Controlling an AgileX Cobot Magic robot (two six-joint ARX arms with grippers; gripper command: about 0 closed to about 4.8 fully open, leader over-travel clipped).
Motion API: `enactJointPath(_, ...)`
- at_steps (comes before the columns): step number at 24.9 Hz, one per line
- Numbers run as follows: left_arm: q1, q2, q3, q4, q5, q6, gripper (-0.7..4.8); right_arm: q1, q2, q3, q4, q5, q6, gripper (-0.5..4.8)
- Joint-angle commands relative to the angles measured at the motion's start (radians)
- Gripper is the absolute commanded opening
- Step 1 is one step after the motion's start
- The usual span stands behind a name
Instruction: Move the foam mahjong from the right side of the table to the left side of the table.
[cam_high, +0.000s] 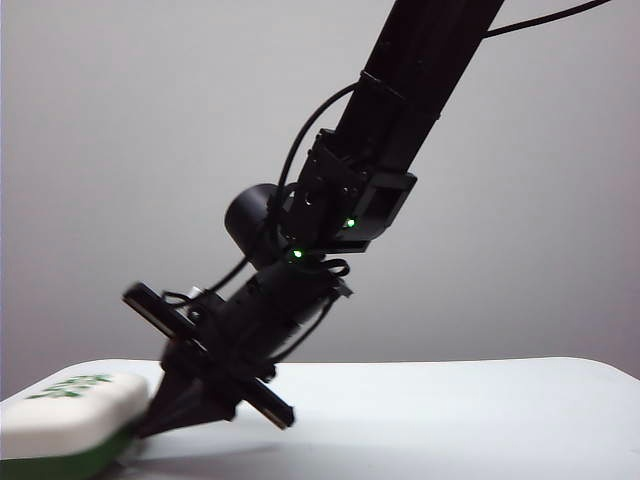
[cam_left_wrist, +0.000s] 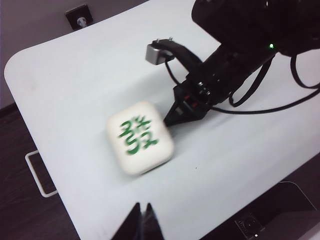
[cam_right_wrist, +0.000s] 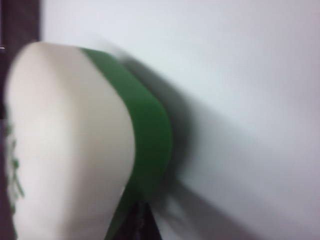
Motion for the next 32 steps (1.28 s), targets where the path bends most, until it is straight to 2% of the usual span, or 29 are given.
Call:
enactJointPath(1,0.0,-0.012,0.004,0.002,0.019,-0.003,-0.05,0.024,0.03,0.066,0.02,-0.027,0.033,-0.05)
enactJointPath(7,-0.001,-0.012,0.004,0.0,0.026,-0.003,-0.05,0.043,0.079,0.165,-0.011,-0.016,0.034,-0.05)
enactJointPath(12,-0.001,-0.012,0.004,0.002,0.025,-0.003,-0.05,0.018,0.077,0.171,-0.056,0.0,0.01,-0.05)
enactJointPath(17,-0.001,-0.013,0.004,-0.003,0.013,-0.003,-0.05,-0.019,0.061,0.171,-0.184,0.011,-0.105,-0.05)
enactJointPath(22,-0.001,-0.023,0.005,-0.034,-0.076,-0.004,-0.05,-0.047,0.005,0.171,-0.311,0.024,-0.236,-0.05)
enactJointPath(26,-0.001,-0.024,0.005,-0.111,-0.201,-0.031,-0.05,-0.072,-0.045,0.171,-0.366,0.02,-0.298,-0.05)
enactJointPath(28,-0.001,-0.024,0.005,-0.167,-0.22,-0.037,-0.05,-0.09,-0.081,0.171,-0.386,-0.003,-0.325,-0.05)
enactJointPath(32,-0.001,-0.03,0.005,-0.181,-0.225,-0.064,-0.05,-0.111,-0.147,0.171,-0.439,0.001,-0.394,-0.05)
